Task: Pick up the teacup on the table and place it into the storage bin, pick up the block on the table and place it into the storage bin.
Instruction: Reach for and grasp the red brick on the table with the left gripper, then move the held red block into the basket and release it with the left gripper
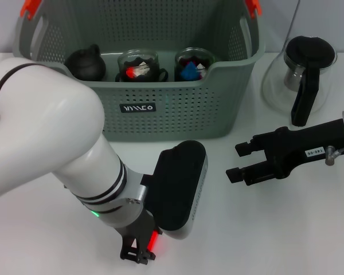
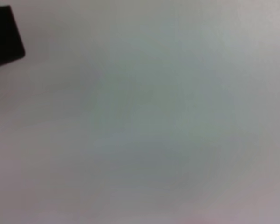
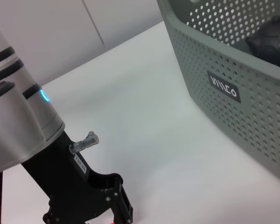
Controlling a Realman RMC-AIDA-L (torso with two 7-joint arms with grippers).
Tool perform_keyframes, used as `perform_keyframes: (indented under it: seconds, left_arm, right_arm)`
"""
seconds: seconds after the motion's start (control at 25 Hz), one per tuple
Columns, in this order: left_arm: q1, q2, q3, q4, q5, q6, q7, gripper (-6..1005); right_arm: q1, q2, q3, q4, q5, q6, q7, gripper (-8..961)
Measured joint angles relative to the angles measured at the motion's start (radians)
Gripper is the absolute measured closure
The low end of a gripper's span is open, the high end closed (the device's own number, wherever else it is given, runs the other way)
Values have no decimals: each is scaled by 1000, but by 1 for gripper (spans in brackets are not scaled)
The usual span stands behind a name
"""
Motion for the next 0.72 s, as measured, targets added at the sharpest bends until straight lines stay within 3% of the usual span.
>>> perform_keyframes:
  seconds: [0.24, 0.32, 0.4, 0.44, 0.48, 0.6, 0.72]
  left_arm:
    - [1, 0, -27, 27, -33, 22, -6, 576]
    - [6, 1, -93, 96, -111, 77, -10, 577]
    - [14, 2, -213, 191, -228, 135, -31, 578]
    - [14, 2, -213, 191, -228, 135, -31, 578]
    - [24, 3, -419, 287, -394, 146, -110, 579]
    - [16, 7, -651, 308, -556, 44, -183, 580]
    - [-29, 16, -827, 201, -648, -135, -194, 582]
  right_arm:
    - [0, 0, 5, 0, 0, -1, 0, 120]
    - [1, 0, 5, 0, 0, -1, 0, 121]
    - [0, -1, 5, 0, 0, -2, 0, 121]
    - [0, -2, 5, 0, 0, -3, 0, 121]
    - [0, -3, 5, 0, 0, -3, 0, 121]
    - [0, -4, 4, 0, 0, 0, -1, 120]
    - [3, -4, 1, 0, 0, -2, -6, 120]
